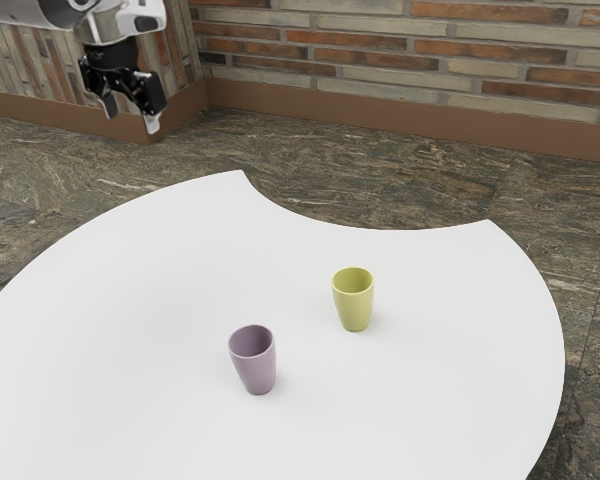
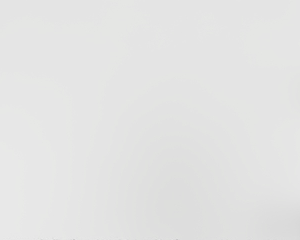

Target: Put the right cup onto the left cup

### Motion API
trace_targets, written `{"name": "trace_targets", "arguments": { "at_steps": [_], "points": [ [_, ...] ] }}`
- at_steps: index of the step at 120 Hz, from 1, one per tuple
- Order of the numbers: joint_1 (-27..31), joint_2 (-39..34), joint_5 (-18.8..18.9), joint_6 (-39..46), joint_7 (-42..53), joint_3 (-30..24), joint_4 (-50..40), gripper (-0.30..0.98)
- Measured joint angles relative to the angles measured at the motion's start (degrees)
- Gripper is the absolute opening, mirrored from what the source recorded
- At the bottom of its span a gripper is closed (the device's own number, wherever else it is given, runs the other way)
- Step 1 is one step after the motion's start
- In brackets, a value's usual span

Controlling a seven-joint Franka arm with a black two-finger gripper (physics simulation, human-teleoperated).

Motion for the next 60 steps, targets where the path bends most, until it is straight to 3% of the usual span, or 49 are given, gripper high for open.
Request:
{"name": "trace_targets", "arguments": {
  "at_steps": [30, 60],
  "points": [
    [-1.64, 1.41, -1.49, 2.53, 0.83, -1.37, -2.38, 0.67],
    [-1.89, 17.43, -6.75, 8.36, -1.05, -6.23, 7.89, 0.67]
  ]
}}
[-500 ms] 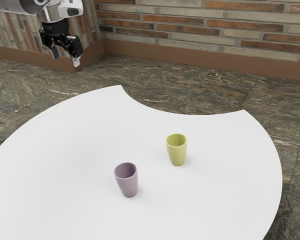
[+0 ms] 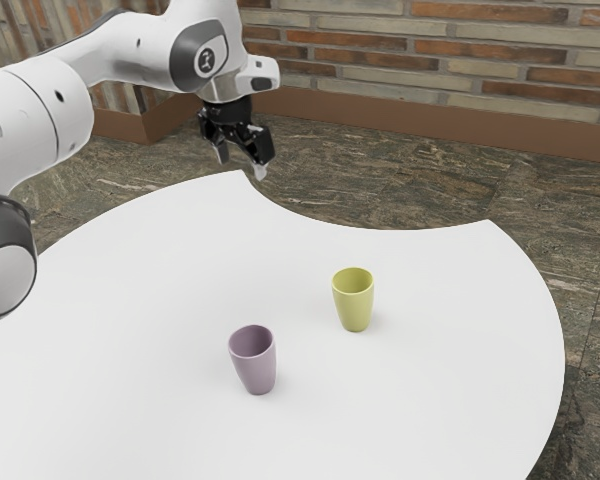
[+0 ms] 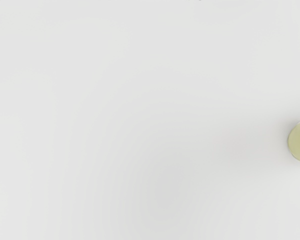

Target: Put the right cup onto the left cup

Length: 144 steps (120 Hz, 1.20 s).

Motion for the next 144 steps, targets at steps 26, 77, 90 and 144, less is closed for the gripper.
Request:
{"name": "trace_targets", "arguments": {
  "at_steps": [26, 77, 90, 144],
  "points": [
    [-2.92, 4.92, -3.88, 5.29, -3.93, -4.12, 0.37, 0.67],
    [-9.83, 0.96, -8.15, 13.39, -14.93, -5.96, -15.61, 0.67],
    [-9.8, 1.0, -8.22, 14.21, -17.06, -6.25, -17.13, 0.67],
    [-9.47, 10.35, -7.66, 14.76, -22.6, -8.35, -6.2, 0.67]
  ]
}}
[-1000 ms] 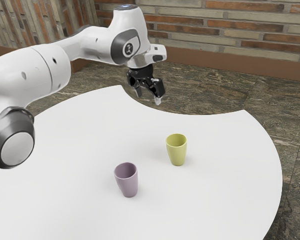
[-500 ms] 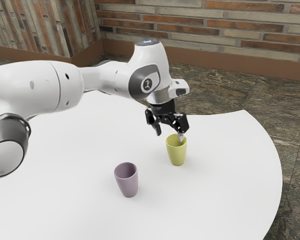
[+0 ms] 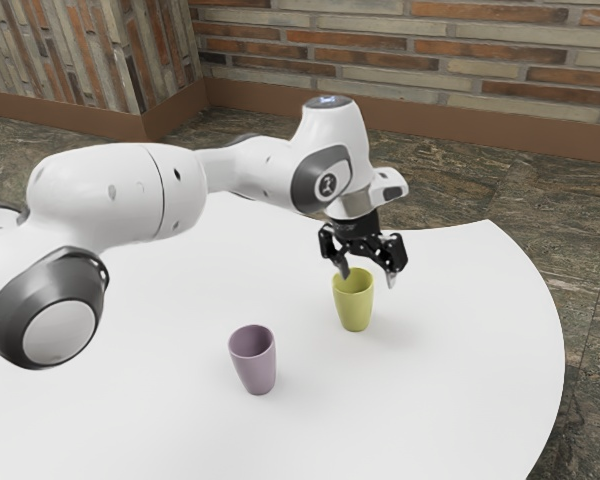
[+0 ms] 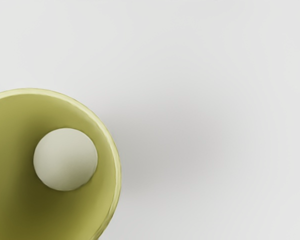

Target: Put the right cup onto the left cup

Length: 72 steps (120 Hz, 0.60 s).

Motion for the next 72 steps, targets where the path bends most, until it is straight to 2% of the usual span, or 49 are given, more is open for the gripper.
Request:
{"name": "trace_targets", "arguments": {
  "at_steps": [27, 72],
  "points": [
    [0.05, 3.74, 0.74, -0.36, -1.43, -0.02, 2.94, 0.65],
    [0.12, 4.9, 1.44, -0.78, -2.95, 0.05, 4.61, 0.62]
  ]
}}
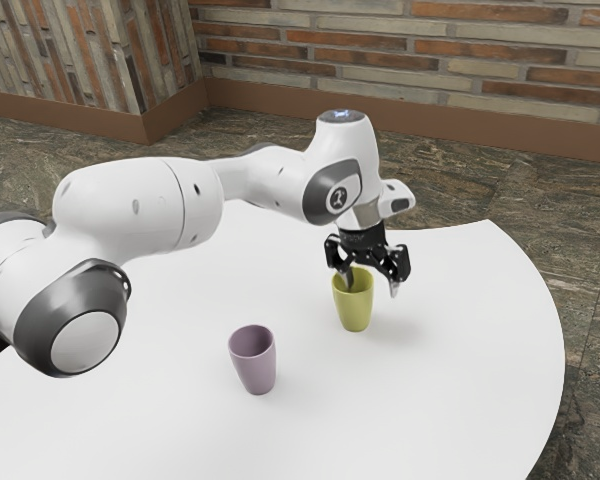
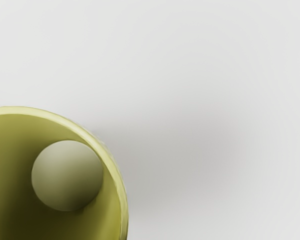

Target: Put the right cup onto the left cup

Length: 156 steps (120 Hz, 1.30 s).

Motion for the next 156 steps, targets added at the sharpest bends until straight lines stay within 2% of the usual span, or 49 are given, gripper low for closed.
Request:
{"name": "trace_targets", "arguments": {
  "at_steps": [27, 40, 48, 67, 86, 129, 143, 156],
  "points": [
    [0.25, 2.55, 0.55, -0.46, -0.64, -0.03, 2.08, 0.61],
    [0.28, 3.38, 0.62, -0.56, -0.91, -0.05, 2.65, 0.55],
    [0.28, 3.67, 0.63, -0.6, -1.06, -0.03, 2.73, 0.47],
    [0.29, 3.77, 0.63, -1.71, -1.41, 0.26, 2.76, 0.15],
    [0.59, 3.78, 0.66, -3.06, -1.9, 0.74, 2.7, 0.0],
    [0.72, 2.97, 1.02, -4.52, -2.89, 0.84, 2.54, -0.08],
    [0.59, -2.02, 1.81, -5.52, -3.36, 0.83, -0.51, -0.08],
    [0.38, -10.06, 3.32, -6.08, -4.31, 0.65, -8.76, -0.09]
  ]
}}
